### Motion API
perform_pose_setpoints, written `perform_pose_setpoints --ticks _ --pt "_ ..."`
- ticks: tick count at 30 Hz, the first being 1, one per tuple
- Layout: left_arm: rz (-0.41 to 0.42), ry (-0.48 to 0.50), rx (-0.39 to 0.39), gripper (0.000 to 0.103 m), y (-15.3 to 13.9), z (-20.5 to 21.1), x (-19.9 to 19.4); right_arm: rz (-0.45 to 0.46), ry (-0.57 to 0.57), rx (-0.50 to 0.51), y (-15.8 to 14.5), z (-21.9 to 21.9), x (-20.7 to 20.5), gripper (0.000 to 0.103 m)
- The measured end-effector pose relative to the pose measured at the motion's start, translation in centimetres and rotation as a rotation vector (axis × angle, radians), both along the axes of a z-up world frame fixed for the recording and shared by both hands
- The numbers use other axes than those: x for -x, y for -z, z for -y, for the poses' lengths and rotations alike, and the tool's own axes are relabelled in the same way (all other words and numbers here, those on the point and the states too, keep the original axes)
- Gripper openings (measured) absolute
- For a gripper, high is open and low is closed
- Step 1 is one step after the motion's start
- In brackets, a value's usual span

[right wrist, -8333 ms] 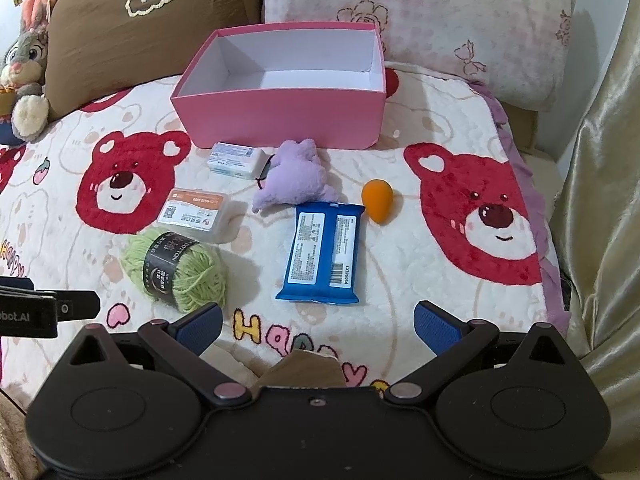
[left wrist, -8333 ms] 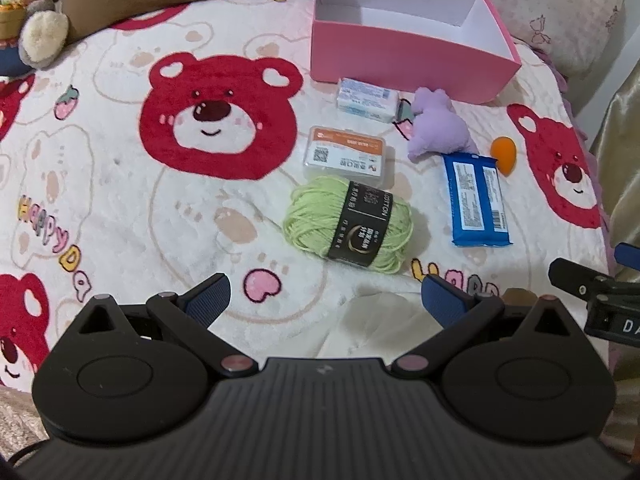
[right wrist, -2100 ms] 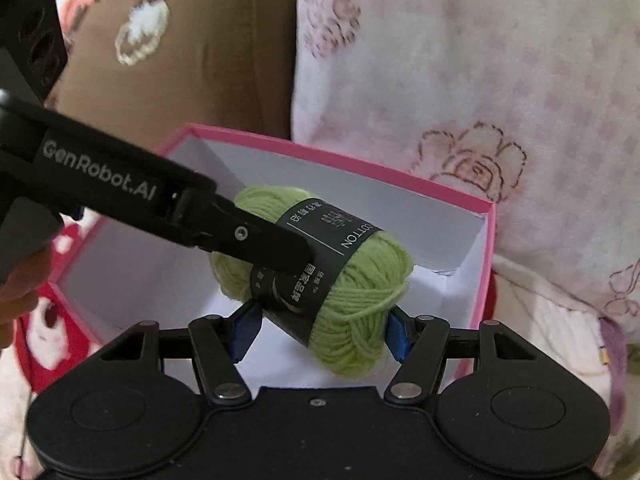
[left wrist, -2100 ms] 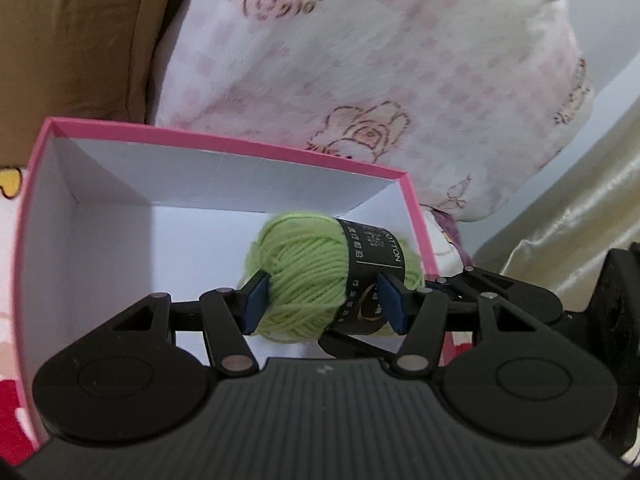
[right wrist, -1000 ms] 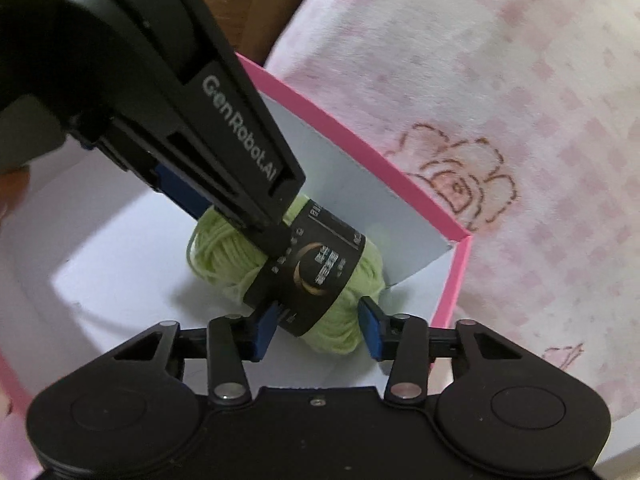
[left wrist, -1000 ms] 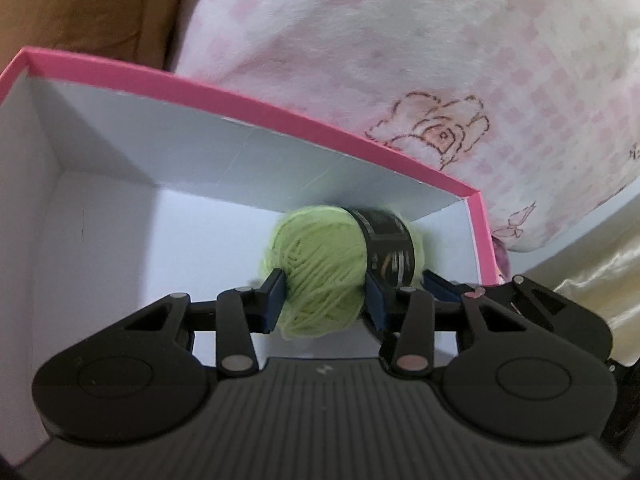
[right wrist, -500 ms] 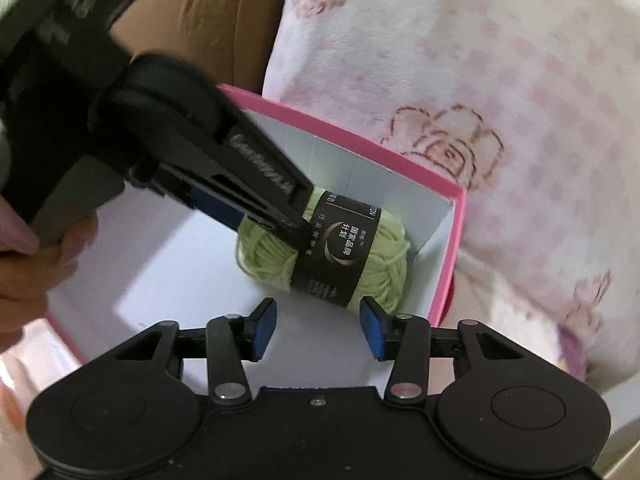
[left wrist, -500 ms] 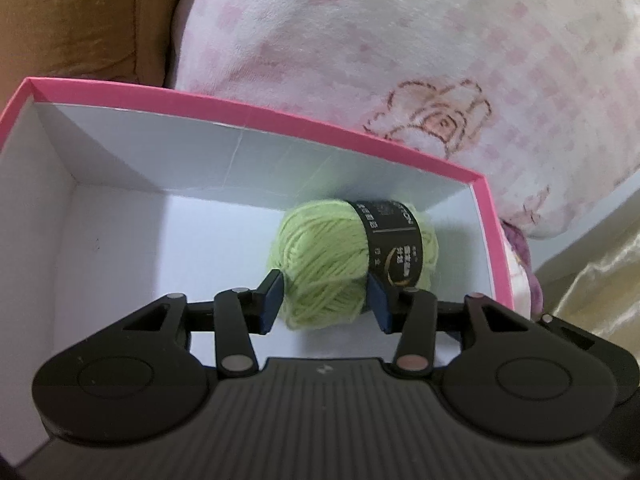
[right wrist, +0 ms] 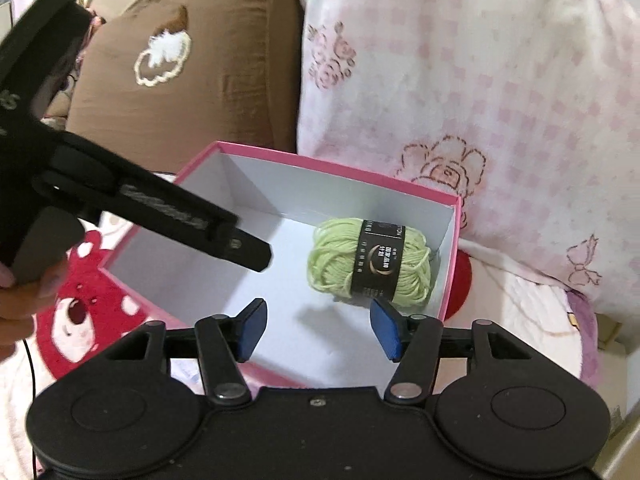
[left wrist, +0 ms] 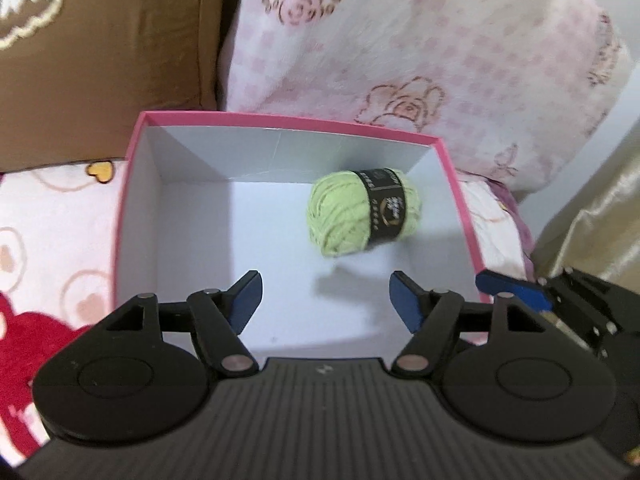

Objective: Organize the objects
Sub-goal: 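Open the left tool to release the yarn inside the box and withdraw, then move the left tool to the blue wet-wipe pack and grasp its end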

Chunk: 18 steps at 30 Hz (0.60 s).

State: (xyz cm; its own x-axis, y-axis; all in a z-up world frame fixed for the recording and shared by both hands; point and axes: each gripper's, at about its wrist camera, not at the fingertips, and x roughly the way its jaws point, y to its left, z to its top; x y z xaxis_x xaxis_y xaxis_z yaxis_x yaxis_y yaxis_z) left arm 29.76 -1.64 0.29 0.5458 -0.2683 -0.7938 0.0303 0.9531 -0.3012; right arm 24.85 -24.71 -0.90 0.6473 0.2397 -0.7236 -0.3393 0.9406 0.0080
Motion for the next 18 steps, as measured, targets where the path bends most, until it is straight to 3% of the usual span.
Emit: perform_pose_setpoints --ticks 5,7,12,18 --pt "0.015 0.061 -0.165 0.073 -3.5 -0.3 4.5 0.024 0.004 -0.002 -3.3 -0.2 3.2 0.064" --pt "0.022 0.084 -0.215 0.075 -4.9 -0.6 6.7 0.036 -0.005 -0.002 -4.3 -0.4 5.1 0.071" --pt "0.016 0.143 -0.215 0.077 -7.2 -1.5 11.2 0.023 -0.010 -0.010 -6.3 -0.6 9.9 0.077" --pt "-0.006 0.185 -0.144 0.081 -8.0 -1.8 16.0 -0.011 -0.031 -0.006 -7.5 -1.4 14.4 0.088"
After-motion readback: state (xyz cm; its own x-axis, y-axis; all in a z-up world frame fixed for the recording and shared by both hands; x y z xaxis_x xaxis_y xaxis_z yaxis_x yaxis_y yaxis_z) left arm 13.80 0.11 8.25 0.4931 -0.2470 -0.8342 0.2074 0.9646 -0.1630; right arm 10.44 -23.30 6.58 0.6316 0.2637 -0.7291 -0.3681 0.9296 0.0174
